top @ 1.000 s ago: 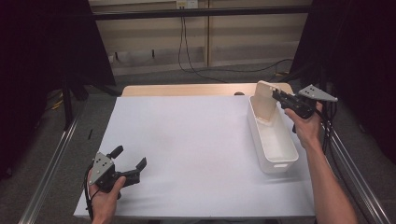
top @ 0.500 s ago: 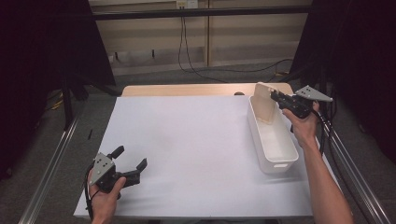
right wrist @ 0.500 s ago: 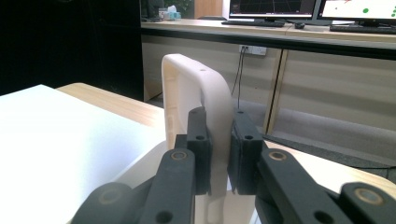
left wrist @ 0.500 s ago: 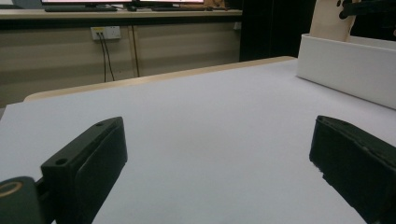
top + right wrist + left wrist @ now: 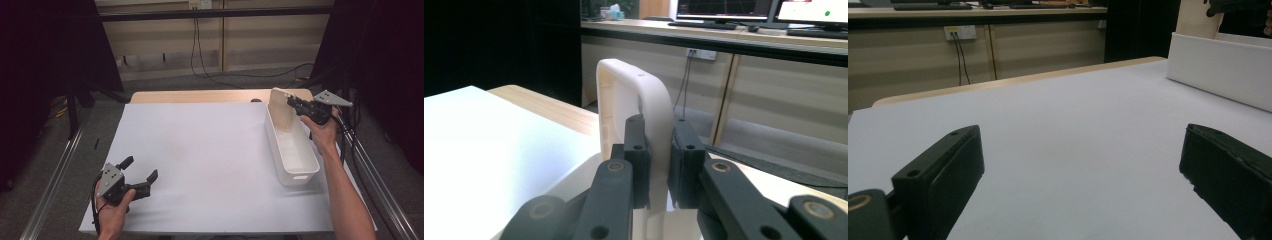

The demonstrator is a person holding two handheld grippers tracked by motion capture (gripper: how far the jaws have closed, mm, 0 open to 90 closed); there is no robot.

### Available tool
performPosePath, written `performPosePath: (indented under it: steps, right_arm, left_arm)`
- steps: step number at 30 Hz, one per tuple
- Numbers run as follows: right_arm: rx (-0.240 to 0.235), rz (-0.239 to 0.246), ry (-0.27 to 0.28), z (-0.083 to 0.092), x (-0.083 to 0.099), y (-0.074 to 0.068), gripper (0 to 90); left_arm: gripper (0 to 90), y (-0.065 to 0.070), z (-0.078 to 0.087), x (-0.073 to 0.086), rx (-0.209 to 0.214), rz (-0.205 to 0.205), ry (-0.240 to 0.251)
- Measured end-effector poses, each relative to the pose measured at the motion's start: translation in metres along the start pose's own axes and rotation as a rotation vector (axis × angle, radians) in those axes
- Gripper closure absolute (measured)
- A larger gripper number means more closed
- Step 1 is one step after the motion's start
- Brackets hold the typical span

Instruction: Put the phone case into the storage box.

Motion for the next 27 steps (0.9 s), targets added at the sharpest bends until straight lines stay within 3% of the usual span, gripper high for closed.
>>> performPosePath:
  steps: [6,8,11,27]
  right_arm:
    - [0.014,-0.012,-0.002,-0.002,0.002,0.010,81.1]
    - [0.010,0.005,-0.005,-0.005,0.002,0.013,81.1]
    - [0.013,0.003,-0.004,-0.011,0.000,0.017,81.1]
    - [0.045,0.029,-0.014,-0.019,-0.001,0.020,77.4]
  left_arm:
    - [4.1,0.000,0.000,0.001,0.004,-0.002,-0.005]
    - [4.0,0.001,-0.001,0.001,0.011,0.010,-0.005]
    - [4.0,0.001,0.000,0.001,0.009,-0.005,-0.007]
    - [3.9,-0.001,-0.001,0.003,0.013,0.001,-0.015]
Point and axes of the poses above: each handheld gripper's, and its own axes: z roughly backward along the jaws, x roughly out of its underside, y roughly to its right, the point moved 9 cm from there along -z, roughly forward along the jaws, and after that the axes turned 7 degrees about x, right-handed, at the moved point
